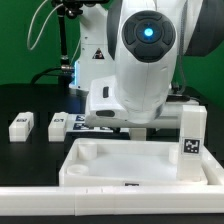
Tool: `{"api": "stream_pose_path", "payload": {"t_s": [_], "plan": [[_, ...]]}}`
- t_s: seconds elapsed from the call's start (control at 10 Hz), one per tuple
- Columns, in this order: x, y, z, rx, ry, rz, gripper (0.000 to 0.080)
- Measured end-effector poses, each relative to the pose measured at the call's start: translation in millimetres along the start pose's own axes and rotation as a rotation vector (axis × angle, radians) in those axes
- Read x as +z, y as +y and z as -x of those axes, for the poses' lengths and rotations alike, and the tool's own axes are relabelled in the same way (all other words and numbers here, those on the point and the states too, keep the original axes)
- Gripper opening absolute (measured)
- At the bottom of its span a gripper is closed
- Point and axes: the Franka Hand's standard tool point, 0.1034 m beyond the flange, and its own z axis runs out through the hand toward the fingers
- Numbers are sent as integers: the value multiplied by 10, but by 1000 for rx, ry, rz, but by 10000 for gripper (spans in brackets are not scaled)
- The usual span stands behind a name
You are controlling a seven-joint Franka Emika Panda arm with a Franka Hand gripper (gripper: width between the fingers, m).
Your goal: Assemble desk
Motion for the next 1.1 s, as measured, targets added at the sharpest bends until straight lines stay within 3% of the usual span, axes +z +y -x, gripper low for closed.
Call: {"api": "stream_pose_path", "payload": {"t_s": [0.3,0.5,1.1], "plan": [[8,4,2,1,-2,0,622],[8,5,2,1,-2,0,284],[7,6,2,1,-2,0,287]]}}
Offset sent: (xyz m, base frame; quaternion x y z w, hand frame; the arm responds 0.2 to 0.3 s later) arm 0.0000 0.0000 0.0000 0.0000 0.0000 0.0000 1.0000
